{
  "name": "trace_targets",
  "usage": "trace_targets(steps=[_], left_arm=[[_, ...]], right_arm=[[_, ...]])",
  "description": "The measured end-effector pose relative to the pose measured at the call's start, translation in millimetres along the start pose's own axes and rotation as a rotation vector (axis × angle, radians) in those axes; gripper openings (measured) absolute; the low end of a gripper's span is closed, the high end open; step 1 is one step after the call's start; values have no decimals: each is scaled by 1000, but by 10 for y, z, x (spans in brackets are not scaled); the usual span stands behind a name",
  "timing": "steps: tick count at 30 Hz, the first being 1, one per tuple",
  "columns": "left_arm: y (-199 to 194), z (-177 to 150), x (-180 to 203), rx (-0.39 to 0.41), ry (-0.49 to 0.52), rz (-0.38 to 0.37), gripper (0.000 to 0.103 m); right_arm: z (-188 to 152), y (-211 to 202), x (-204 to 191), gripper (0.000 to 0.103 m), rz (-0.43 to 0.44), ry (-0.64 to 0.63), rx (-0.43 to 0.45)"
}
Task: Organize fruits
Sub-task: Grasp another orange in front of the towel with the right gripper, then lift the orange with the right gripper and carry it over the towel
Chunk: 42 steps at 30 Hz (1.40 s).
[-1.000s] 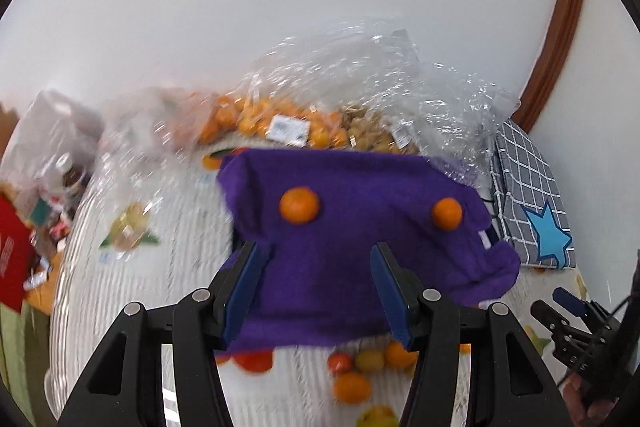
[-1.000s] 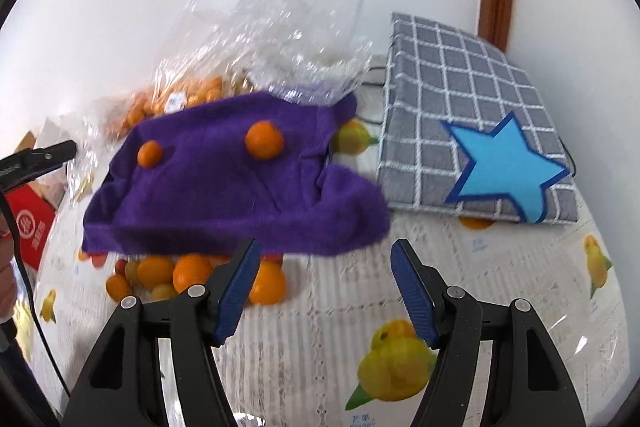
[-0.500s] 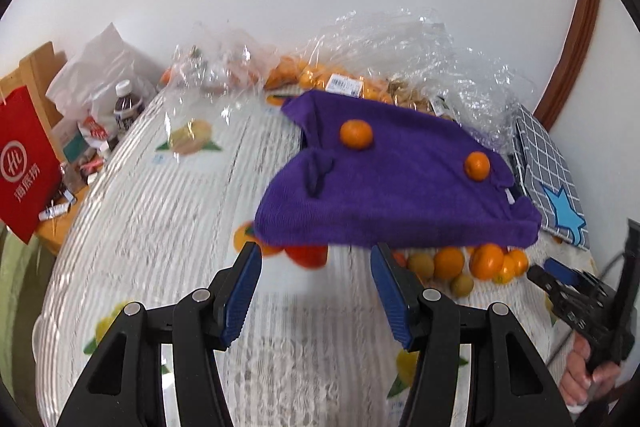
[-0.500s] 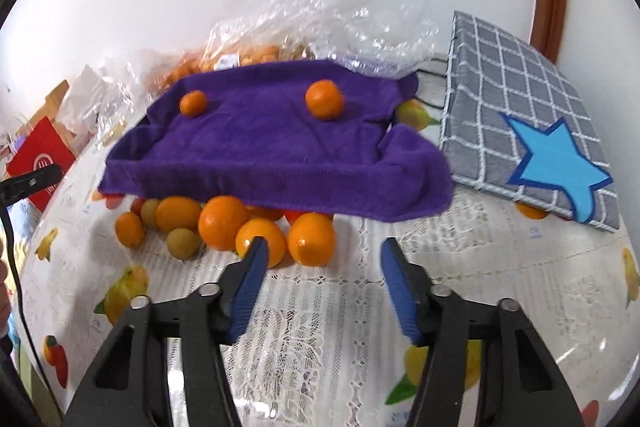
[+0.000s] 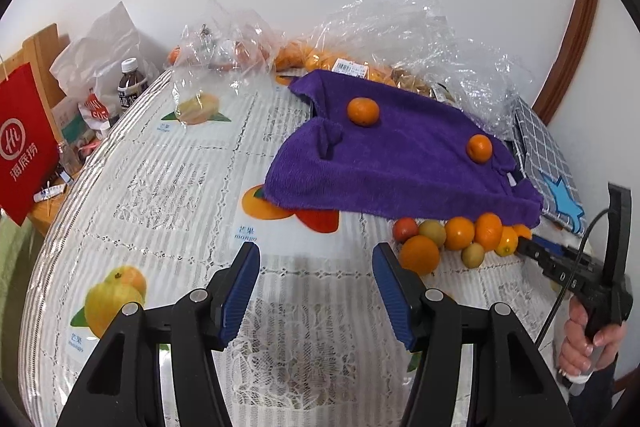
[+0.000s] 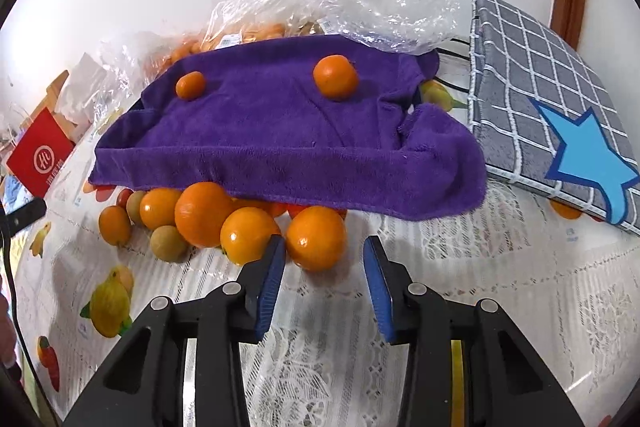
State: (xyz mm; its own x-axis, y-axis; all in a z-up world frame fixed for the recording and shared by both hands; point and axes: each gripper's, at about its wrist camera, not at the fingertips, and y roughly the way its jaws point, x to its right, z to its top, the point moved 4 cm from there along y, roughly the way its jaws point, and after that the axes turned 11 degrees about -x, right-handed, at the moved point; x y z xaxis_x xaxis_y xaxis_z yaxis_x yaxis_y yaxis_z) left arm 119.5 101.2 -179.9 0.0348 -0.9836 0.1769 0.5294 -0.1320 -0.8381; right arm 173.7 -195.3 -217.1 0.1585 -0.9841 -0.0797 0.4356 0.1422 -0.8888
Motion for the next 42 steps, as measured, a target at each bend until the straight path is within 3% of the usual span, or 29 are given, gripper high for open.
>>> trace_targets(steps=[2,3,8,16,21,25,29,31,36,42], left_arm=[[28,-8,0,-2,3,7,56],[43,-12,4,-7,1,7,56],[79,-3,116,-14,22,-20,56],[382,49,503,-75,50,-132,56],[552,2,680,-106,51,-166,56],[623,5,741,-109,60,-148,56],[652,-12,747,-65,60,-131,40],[646,-32,741,-54,65,-158,32],[558,-16,615,-6,9,-205,32],[463,-12,584,48,-4,-187,32]], right_arm=[[22,41,-36,40,-8,-16,-6],[30,68,-47,34,-16,-22,-8],[7,86,-55,34,-25,-30,3],[-225,-86,181,34,-44,3,29],[-283,-141,221,34,-1,13,47],[-291,-138,209,34,16,14,50],[-309,-176,210,34,33,20,65],[-306,-209,220,34,55,22,84],[-305,-238,245,34,77,36,104],[-309,-241,212,34,45,26,110]])
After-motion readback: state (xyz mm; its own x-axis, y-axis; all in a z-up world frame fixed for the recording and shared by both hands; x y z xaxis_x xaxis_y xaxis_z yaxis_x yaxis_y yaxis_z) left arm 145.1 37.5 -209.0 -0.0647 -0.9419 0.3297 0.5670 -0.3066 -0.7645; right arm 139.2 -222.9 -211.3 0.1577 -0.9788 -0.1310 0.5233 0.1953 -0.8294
